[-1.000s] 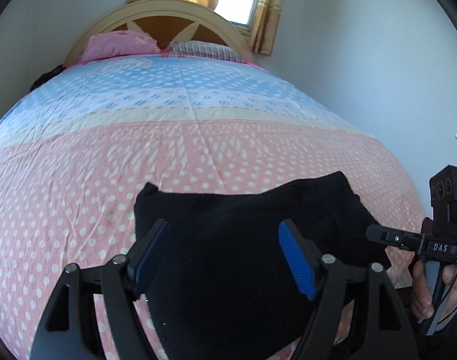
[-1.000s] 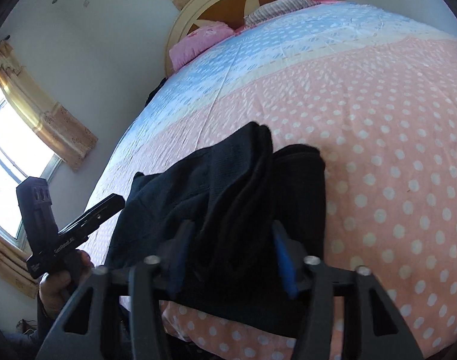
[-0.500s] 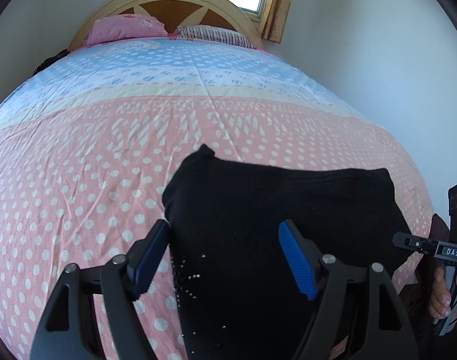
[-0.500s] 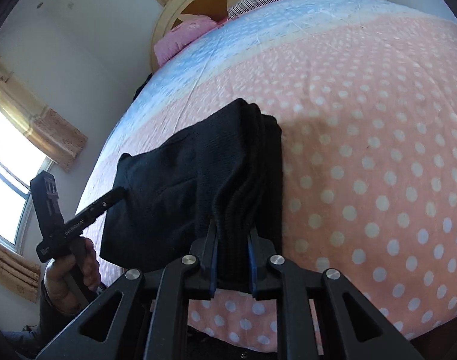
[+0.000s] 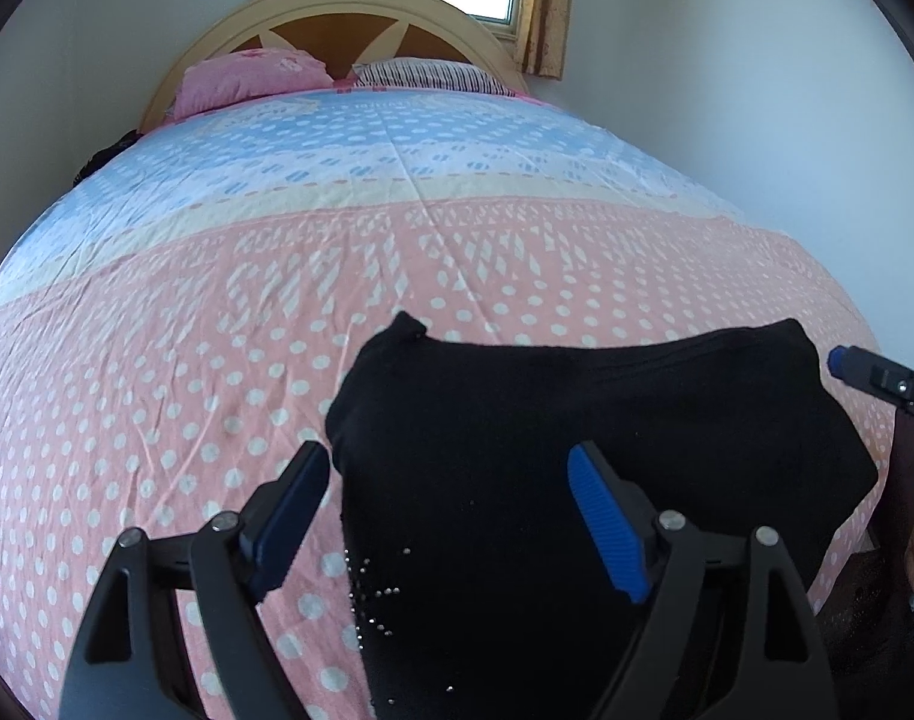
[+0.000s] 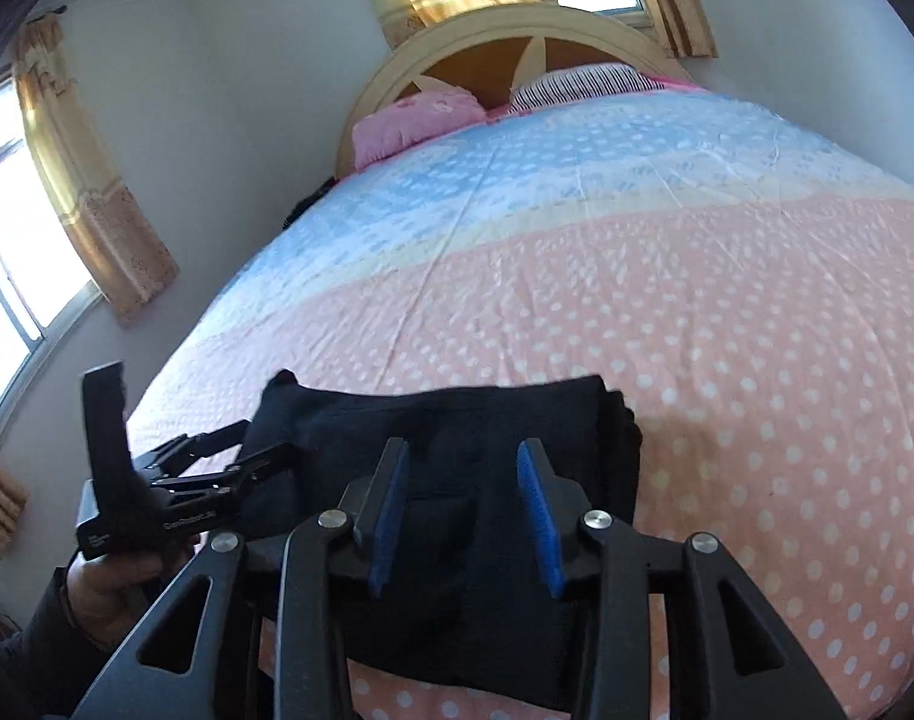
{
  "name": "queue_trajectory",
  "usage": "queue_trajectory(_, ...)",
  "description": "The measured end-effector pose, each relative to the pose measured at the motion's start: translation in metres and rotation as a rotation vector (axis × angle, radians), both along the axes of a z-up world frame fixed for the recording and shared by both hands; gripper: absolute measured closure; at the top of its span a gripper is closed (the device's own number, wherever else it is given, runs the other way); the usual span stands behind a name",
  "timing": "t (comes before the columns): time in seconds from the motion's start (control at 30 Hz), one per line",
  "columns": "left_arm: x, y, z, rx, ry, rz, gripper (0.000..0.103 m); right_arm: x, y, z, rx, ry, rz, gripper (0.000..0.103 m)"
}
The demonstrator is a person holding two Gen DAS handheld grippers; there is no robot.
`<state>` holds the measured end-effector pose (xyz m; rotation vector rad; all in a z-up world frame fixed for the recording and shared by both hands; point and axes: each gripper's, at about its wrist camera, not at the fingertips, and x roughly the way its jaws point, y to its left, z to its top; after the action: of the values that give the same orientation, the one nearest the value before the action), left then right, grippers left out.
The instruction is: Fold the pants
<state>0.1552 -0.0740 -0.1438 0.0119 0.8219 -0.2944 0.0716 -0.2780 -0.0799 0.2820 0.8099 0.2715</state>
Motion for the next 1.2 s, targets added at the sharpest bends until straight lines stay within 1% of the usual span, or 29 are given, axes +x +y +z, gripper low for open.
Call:
queue_trajectory(0.07, 0.001, -0.002, -0.003, 0.018, 0.003, -0.005, 0.013, 0.009, -0.003, -0.018, 0.003, 0.067, -0.003, 0.064)
queue_trajectory(0.1, 0.002, -0.002, -0.004, 0.018, 0.002, -0.006, 0.012, 0.008, -0.008, -0.024, 0.021, 0.071, -0.001, 0.064)
queue_trajectory(0.2, 0.005, -0.002, -0.008, 0.009, 0.020, -0.007, 0.011, 0.009, -0.014, -0.025, 0.071, 0.075, 0.006, 0.064)
queue_trajectory(0.3, 0.005, -0.002, -0.009, 0.007, 0.025, -0.008, 0.011, 0.000, -0.014, -0.023, 0.071, 0.075, -0.001, 0.064)
queue_trajectory(0.4, 0.005, -0.001, -0.009, 0.008, 0.025, -0.008, 0.009, -0.014, -0.008, -0.023, 0.004, 0.068, 0.024, 0.064)
queue_trajectory(0.5, 0.006, -0.001, -0.010, 0.001, 0.032, -0.008, 0.009, -0.035, -0.002, -0.023, -0.082, 0.046, 0.050, 0.064)
queue_trajectory(0.6, 0.005, -0.002, -0.010, 0.002, 0.032, -0.008, 0.009, -0.048, 0.003, -0.024, -0.161, 0.026, 0.074, 0.064)
queue_trajectory(0.67, 0.005, -0.002, -0.011, 0.002, 0.032, -0.008, 0.009, -0.049, 0.005, -0.028, -0.188, 0.015, 0.080, 0.064)
queue_trajectory(0.77, 0.004, -0.003, -0.013, 0.005, 0.038, -0.012, 0.009, -0.047, 0.003, -0.033, -0.198, -0.009, 0.085, 0.064)
queue_trajectory(0.83, 0.001, -0.001, -0.012, 0.001, 0.040, -0.016, 0.009, -0.049, 0.001, -0.028, -0.178, -0.014, 0.089, 0.064)
queue_trajectory(0.9, -0.005, 0.003, -0.006, -0.001, 0.028, -0.020, 0.009, -0.052, -0.005, -0.020, -0.134, -0.024, 0.074, 0.064)
queue_trajectory(0.93, -0.009, 0.007, -0.003, -0.001, 0.016, -0.020, 0.009, -0.053, -0.010, -0.016, -0.110, -0.039, 0.055, 0.062)
queue_trajectory(0.97, -0.011, 0.011, -0.001, 0.000, 0.008, -0.017, 0.009, -0.053, -0.015, -0.013, -0.087, -0.053, 0.035, 0.057)
queue_trajectory(1.03, -0.013, 0.021, -0.001, -0.013, 0.012, -0.005, 0.009, -0.052, -0.028, -0.008, -0.047, -0.065, -0.015, 0.054)
queue_trajectory(1.1, -0.011, 0.028, -0.005, -0.030, 0.031, 0.007, 0.009, -0.047, -0.038, -0.008, -0.020, -0.040, -0.059, 0.051)
queue_trajectory(1.13, -0.009, 0.030, -0.009, -0.043, 0.046, 0.008, 0.009, -0.043, -0.042, -0.010, -0.009, -0.021, -0.075, 0.048)
queue_trajectory(1.2, -0.007, 0.033, -0.015, -0.094, 0.079, 0.006, 0.009, -0.035, -0.044, -0.011, 0.000, 0.010, -0.106, 0.048)
